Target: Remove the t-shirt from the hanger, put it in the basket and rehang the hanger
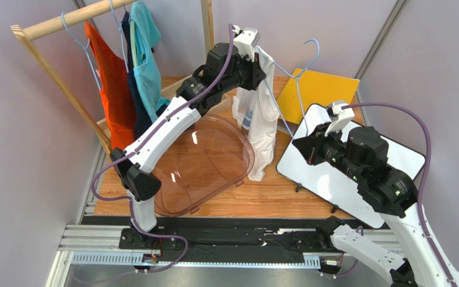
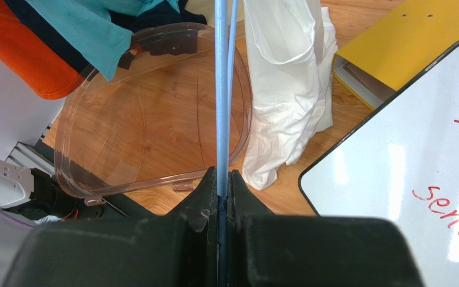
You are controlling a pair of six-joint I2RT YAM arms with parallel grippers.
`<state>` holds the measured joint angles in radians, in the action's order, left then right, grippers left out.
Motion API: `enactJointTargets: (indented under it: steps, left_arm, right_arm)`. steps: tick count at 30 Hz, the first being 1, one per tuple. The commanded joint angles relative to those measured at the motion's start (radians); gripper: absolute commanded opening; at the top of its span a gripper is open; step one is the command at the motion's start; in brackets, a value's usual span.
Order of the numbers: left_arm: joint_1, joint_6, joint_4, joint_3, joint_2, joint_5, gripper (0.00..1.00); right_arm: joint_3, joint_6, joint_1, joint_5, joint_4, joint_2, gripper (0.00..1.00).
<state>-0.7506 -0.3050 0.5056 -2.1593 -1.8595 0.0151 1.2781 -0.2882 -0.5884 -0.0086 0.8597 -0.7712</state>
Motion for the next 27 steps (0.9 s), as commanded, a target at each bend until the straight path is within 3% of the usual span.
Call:
enactJointTargets:
  steps: [1, 2, 9, 14, 18, 24, 27]
  left_arm:
    - [-0.003, 0.021, -0.035, -0.051, 0.017, -0.014, 0.07]
    - [-0.003, 0.021, -0.036, -0.054, 0.017, -0.014, 0.00]
    - [-0.003, -0.006, -0.107, -0.065, 0.014, -0.073, 0.00]
    - [0.000, -0.035, -0.238, -0.059, 0.013, -0.271, 0.00]
    - [0.023, -0.164, -0.291, -0.056, 0.019, -0.362, 0.00]
    - [0.054, -0.221, -0.351, -0.092, -0.020, -0.241, 0.00]
    - [0.057, -0.214, -0.366, -0.158, -0.064, -0.082, 0.00]
  right_arm:
    - [-0.016, 0.001, -0.004, 0.007, -0.024, 0.047, 0.00]
    - [-0.020, 0.000, -0.005, 0.040, -0.019, 0.055, 0.00]
    - [-0.055, -0.040, -0.005, 0.038, 0.071, 0.151, 0.00]
    - [-0.077, -0.084, -0.004, 0.079, 0.185, 0.276, 0.00]
    - [-0.019, -0.120, -0.005, 0.088, 0.310, 0.357, 0.00]
    - [0.088, -0.141, -0.005, 0.065, 0.389, 0.441, 0.00]
    - [0.096, -0.137, -0.004, 0.116, 0.398, 0.464, 0.00]
